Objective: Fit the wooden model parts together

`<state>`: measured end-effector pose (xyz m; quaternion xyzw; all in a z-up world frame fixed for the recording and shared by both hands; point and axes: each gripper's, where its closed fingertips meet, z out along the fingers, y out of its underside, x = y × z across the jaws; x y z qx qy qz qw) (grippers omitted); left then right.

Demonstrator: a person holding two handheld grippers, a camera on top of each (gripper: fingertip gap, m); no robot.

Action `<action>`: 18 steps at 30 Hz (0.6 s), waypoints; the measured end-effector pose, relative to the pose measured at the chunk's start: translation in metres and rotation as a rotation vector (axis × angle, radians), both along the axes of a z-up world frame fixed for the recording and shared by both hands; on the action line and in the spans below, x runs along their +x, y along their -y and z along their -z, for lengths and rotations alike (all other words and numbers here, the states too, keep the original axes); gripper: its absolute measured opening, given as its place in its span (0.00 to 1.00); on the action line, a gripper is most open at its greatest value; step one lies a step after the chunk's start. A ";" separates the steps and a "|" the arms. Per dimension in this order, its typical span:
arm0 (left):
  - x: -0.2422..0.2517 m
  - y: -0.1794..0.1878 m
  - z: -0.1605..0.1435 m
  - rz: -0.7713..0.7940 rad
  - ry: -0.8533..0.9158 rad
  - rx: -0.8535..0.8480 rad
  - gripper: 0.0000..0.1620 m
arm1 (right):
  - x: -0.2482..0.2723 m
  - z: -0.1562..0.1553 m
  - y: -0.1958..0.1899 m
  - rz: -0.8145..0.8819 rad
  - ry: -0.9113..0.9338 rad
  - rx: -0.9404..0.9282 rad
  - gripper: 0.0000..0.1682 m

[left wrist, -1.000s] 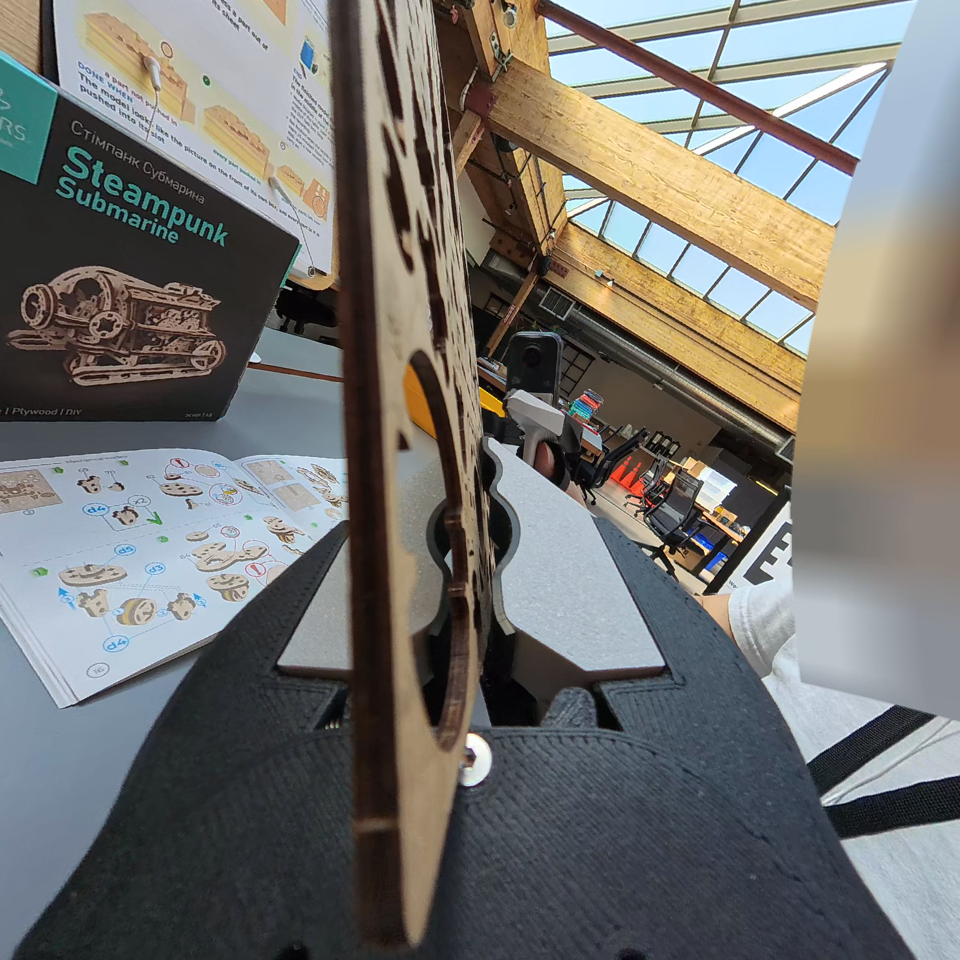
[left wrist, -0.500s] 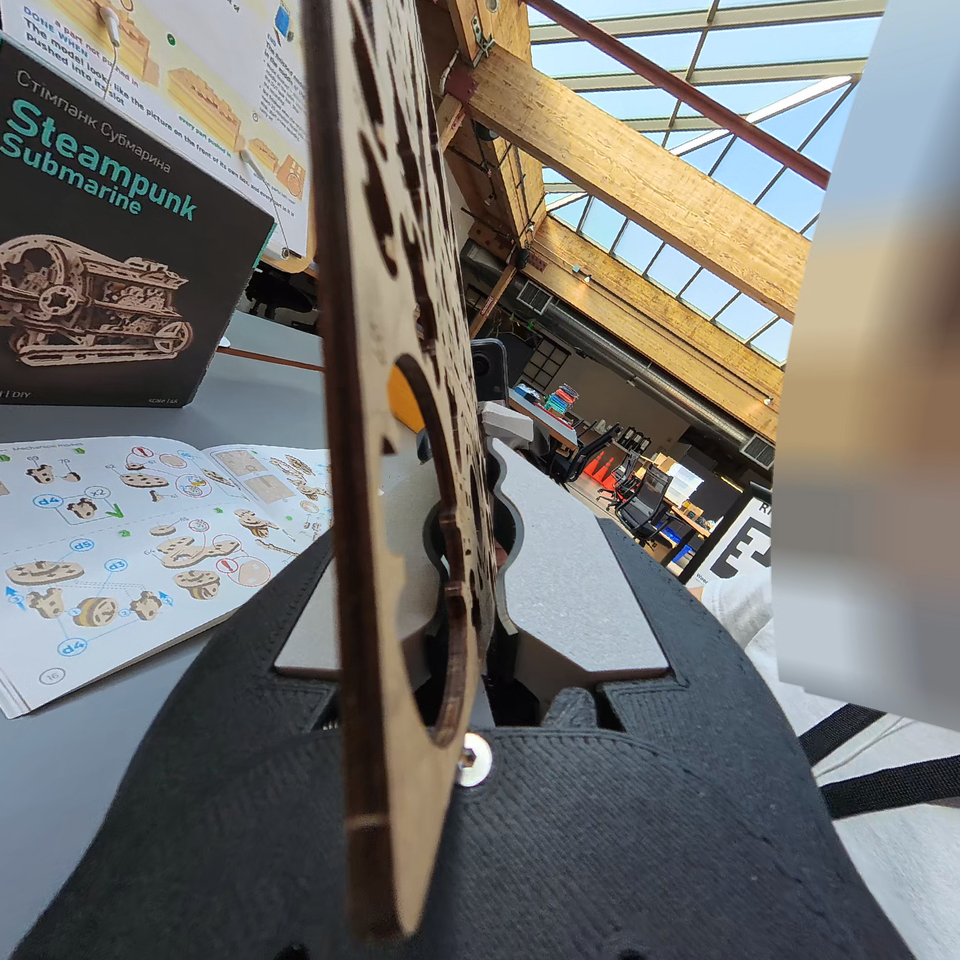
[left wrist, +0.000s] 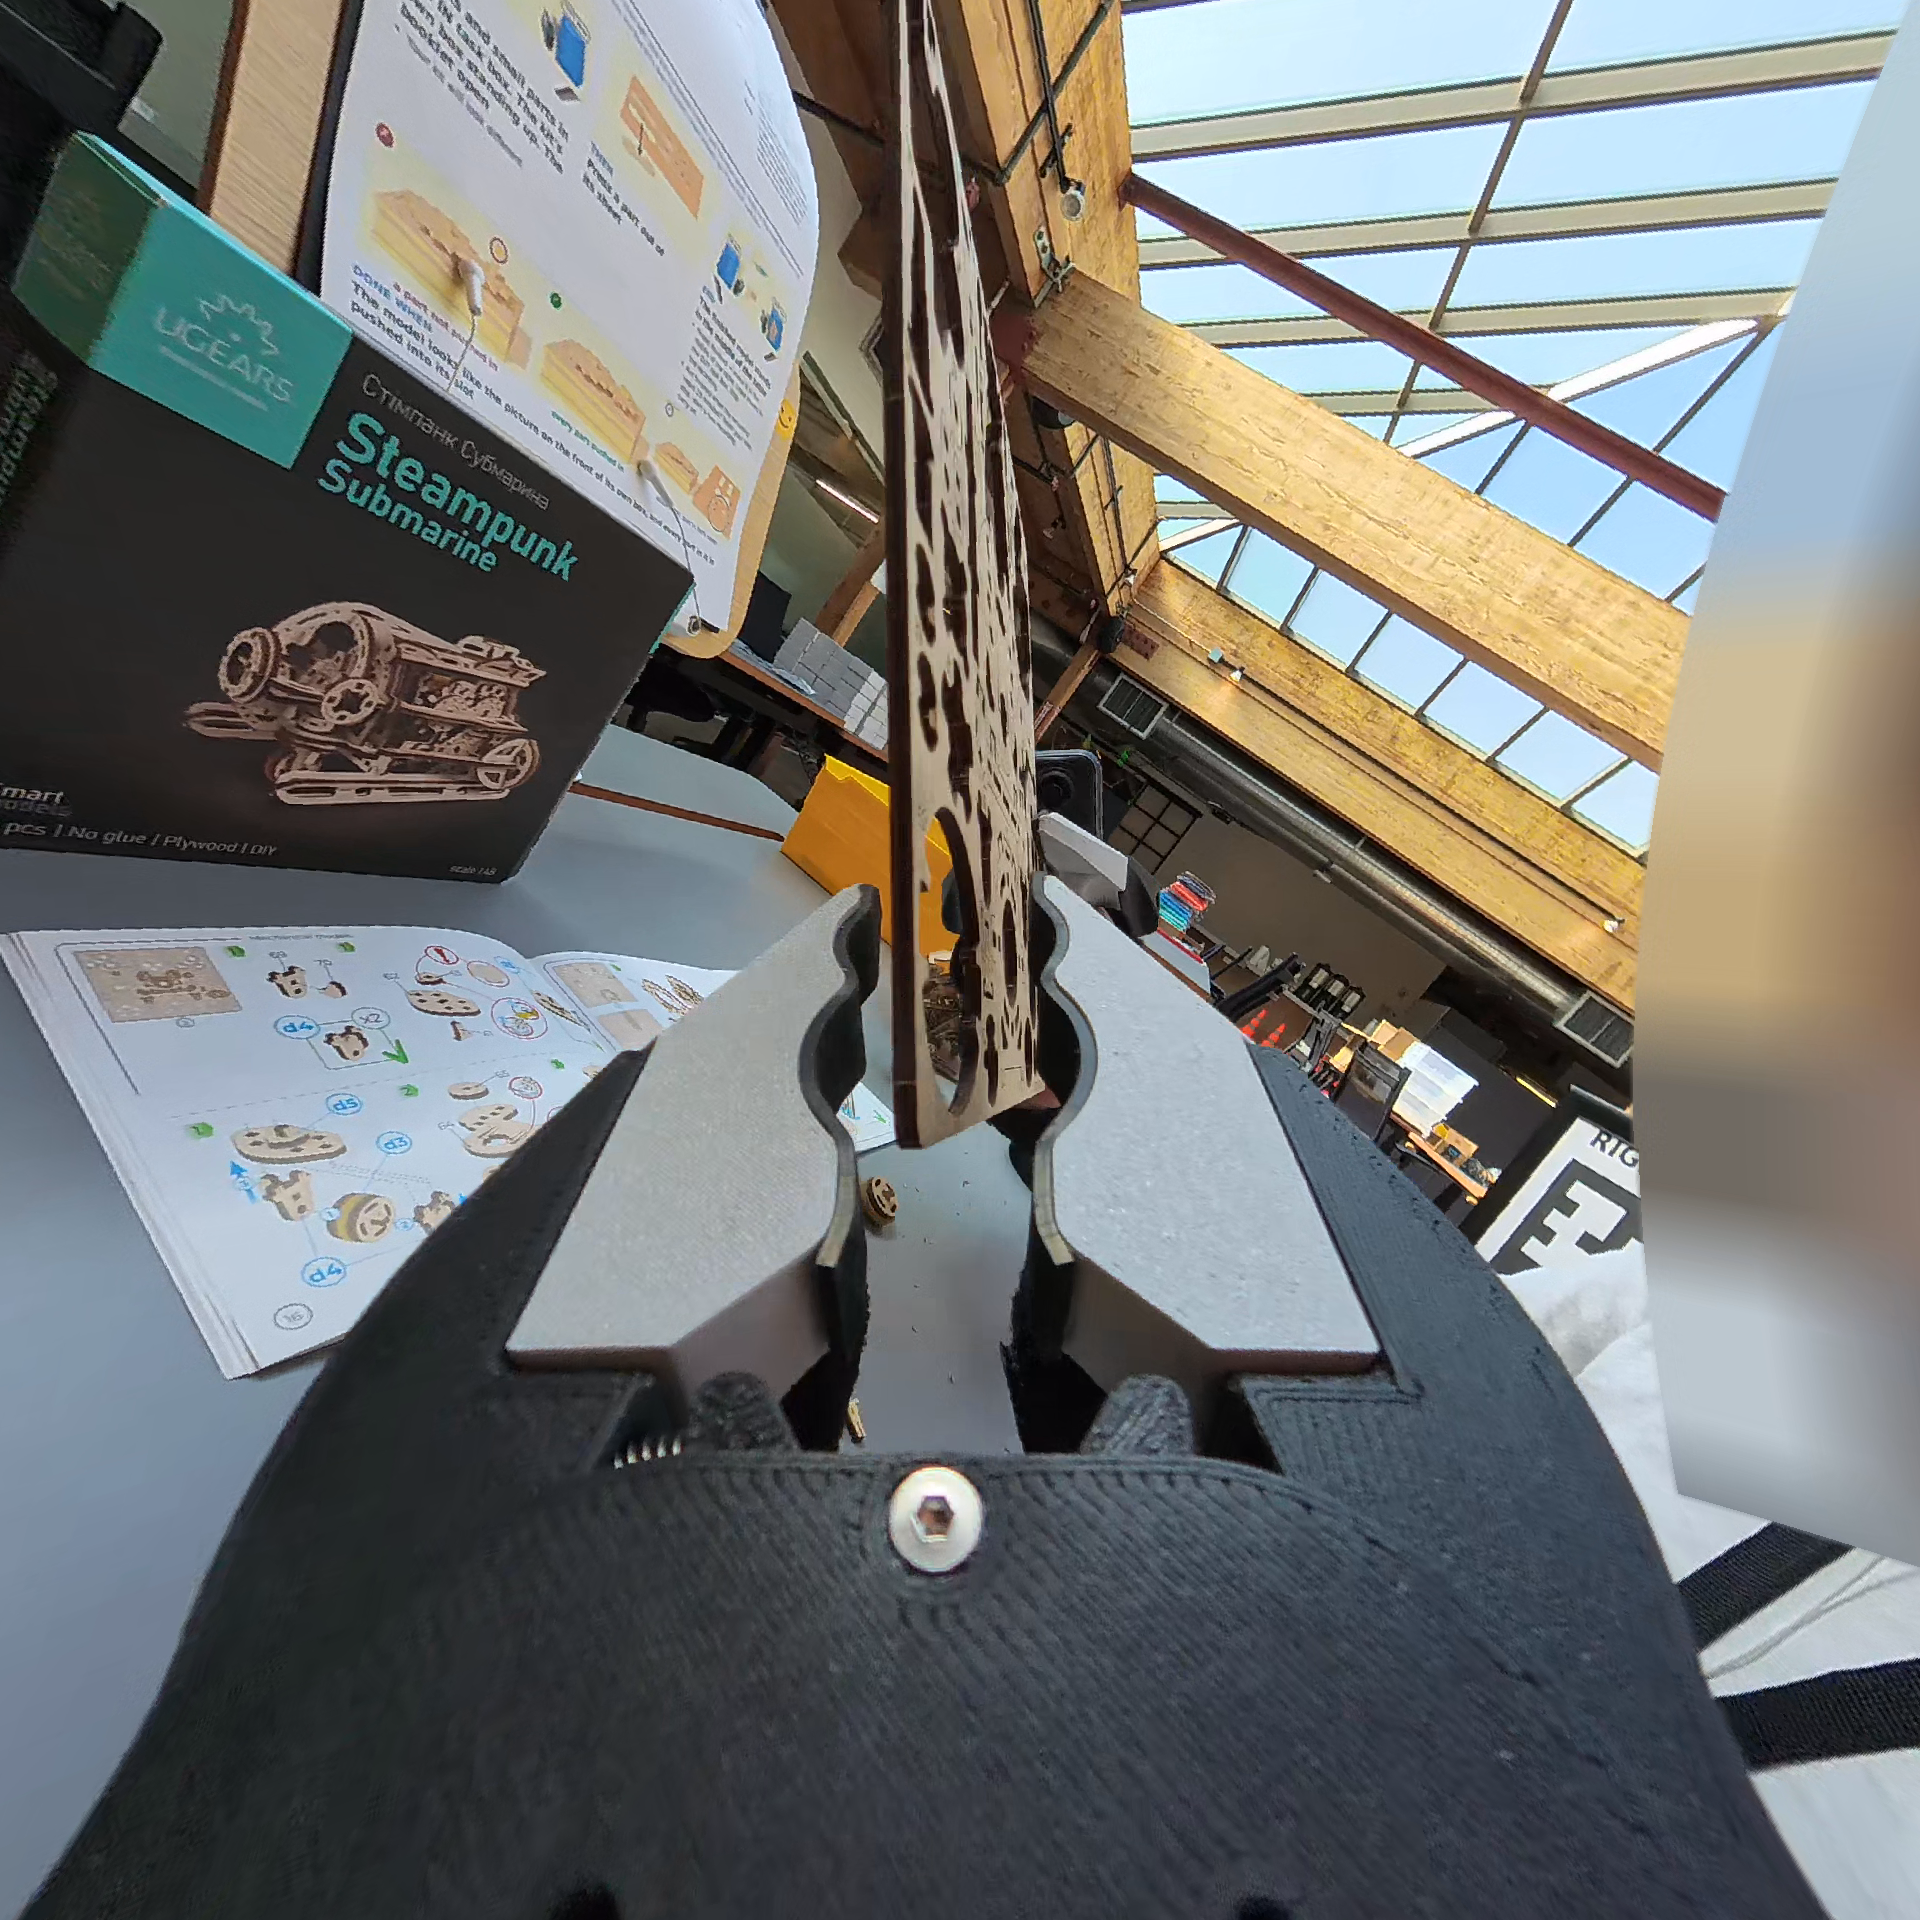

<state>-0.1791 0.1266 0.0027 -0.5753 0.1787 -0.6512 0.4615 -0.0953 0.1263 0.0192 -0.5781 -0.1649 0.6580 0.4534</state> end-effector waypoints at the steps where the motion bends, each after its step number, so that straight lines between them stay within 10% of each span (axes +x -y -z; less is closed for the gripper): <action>1: -0.001 -0.001 0.000 -0.008 0.004 -0.001 0.16 | 0.003 -0.001 -0.001 0.001 0.006 0.001 0.01; 18: -0.006 -0.002 -0.002 -0.007 0.029 -0.005 0.06 | 0.021 0.001 -0.004 -0.056 -0.002 -0.091 0.01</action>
